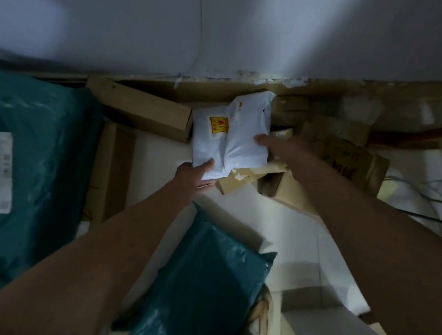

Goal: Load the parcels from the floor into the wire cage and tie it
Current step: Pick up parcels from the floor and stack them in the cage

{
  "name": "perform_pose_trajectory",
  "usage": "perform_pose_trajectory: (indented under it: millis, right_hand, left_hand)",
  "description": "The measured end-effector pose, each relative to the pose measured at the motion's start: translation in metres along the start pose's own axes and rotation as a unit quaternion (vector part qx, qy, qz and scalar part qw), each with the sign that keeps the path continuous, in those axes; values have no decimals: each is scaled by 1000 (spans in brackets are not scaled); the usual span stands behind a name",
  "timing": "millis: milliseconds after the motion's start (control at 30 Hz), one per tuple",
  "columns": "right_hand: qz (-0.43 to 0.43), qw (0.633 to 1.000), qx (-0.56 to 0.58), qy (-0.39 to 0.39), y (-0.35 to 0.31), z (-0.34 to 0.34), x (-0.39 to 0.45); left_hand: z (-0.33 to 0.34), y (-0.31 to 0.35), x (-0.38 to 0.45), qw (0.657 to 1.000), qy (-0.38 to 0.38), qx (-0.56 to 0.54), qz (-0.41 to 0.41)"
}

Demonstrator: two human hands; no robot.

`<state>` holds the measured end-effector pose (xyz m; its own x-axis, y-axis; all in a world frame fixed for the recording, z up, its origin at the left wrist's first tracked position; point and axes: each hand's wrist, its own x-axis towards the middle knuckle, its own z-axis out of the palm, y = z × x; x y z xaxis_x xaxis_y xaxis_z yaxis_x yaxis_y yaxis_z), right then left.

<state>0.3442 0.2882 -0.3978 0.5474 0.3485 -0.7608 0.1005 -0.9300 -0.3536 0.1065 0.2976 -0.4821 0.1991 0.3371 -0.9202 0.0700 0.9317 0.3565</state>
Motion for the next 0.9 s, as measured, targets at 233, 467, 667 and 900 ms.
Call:
perform_pose_trajectory:
  millis: [233, 467, 667, 900]
  right_hand:
    - [89, 986, 104, -96, 15, -21, -136]
    - [81, 972, 198, -99, -13, -67, -341]
    - [-28, 993, 94, -72, -67, -99, -521]
    - [-137, 985, 58, -89, -86, -138, -649]
  left_hand:
    - [-37, 4, -145, 998, -5, 49, -49]
    - [-96, 38, -360, 996, -38, 31, -78]
    - [-109, 88, -549, 984, -49, 168, -10]
    - [-108, 79, -673, 978, 44, 141, 149]
